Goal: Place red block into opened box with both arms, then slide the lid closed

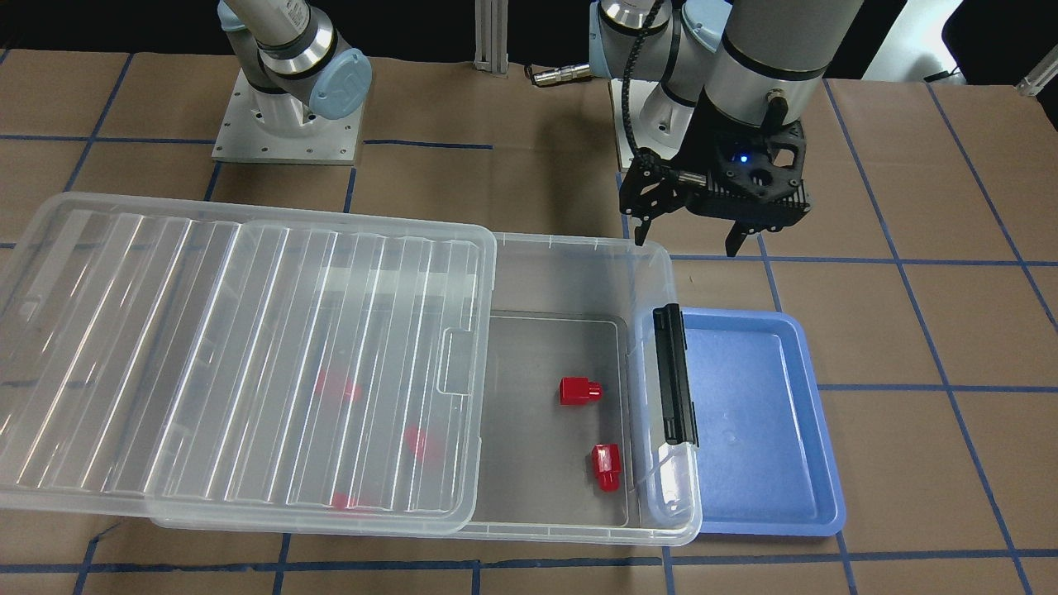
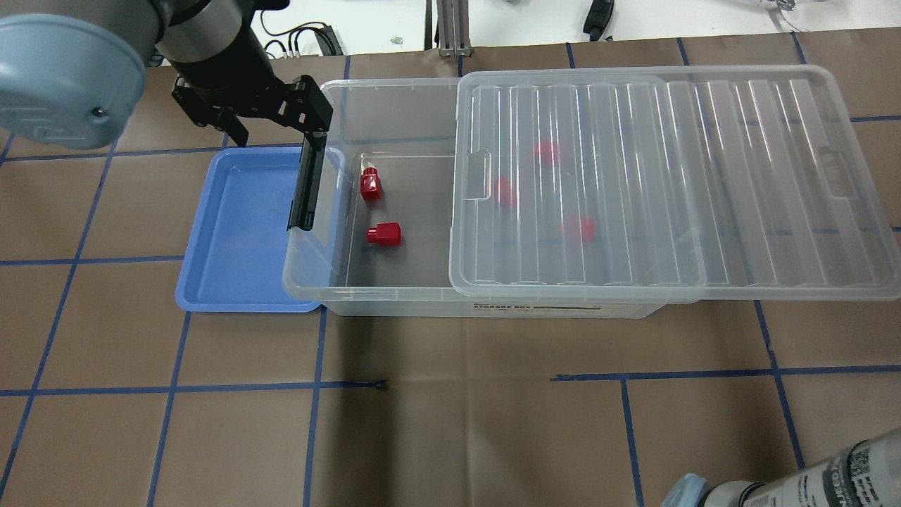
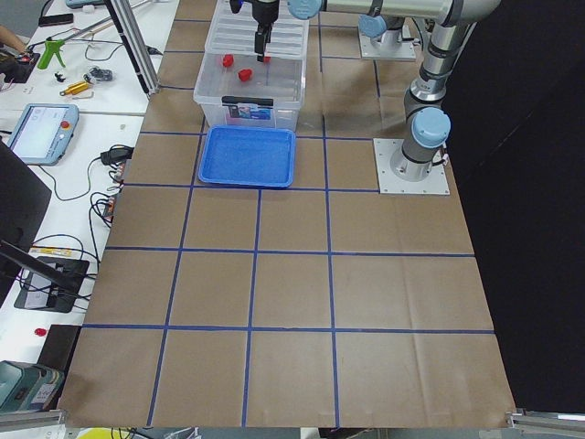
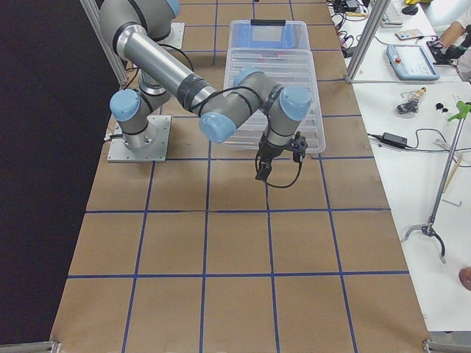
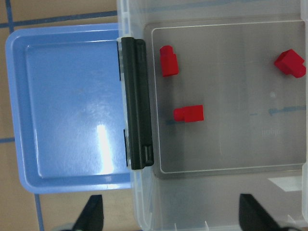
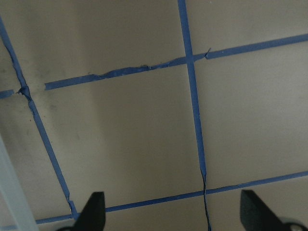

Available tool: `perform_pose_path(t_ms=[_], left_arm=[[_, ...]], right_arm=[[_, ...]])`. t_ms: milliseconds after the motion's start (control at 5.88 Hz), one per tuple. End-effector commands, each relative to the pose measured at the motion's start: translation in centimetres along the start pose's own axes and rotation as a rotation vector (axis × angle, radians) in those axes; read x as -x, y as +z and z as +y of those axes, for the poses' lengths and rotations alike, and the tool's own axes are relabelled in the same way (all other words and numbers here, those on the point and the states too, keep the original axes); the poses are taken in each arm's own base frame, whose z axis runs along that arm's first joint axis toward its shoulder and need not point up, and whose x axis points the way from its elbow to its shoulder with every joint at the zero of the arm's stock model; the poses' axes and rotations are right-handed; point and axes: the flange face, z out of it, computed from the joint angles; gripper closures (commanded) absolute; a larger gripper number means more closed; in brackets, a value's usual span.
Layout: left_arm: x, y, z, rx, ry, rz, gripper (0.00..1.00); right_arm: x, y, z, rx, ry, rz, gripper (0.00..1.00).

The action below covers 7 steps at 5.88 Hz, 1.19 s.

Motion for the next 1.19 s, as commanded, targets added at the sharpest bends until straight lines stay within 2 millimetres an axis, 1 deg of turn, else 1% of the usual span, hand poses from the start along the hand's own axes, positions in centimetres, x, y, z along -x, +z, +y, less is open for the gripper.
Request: perform_pose_path(t_ms=[0,170,340,681,851,1021], left_arm=[[1.4,-1.2,2.4,0.041,-0.073,-0.001,0.02],[1.6,-0.6,2.7,0.044,-0.063,0.003,0.02],[2.3,-0.6,2.5,0.042,-0.078,0.007,0.02],[2.5,-0.4,2.5,0.048,-0.079,0.010,0.01],[2.3,-0.4,2.7,0.054,-0.076,0.008,0.01],[2.3,-0.8,3.0,0.053,-0.077,0.009,0.01]], right_arm=[[1.8,1.5,1.6,0.027,0.016,-0.030,0.00],[3.4,1.4,1.9,0.022,-0.009,-0.032,0.00],[5.2,1.0,1.6,0.017,-0.037,-0.036,0.00],[7.5,0.7,2.2,0.023,-0.066,-0.035,0.00],[9.2,1.3,3.3,0.027,-0.084,-0.051,0.00],[10.4,1.4,4.4,0.027,-0.094,-0.056,0.00]])
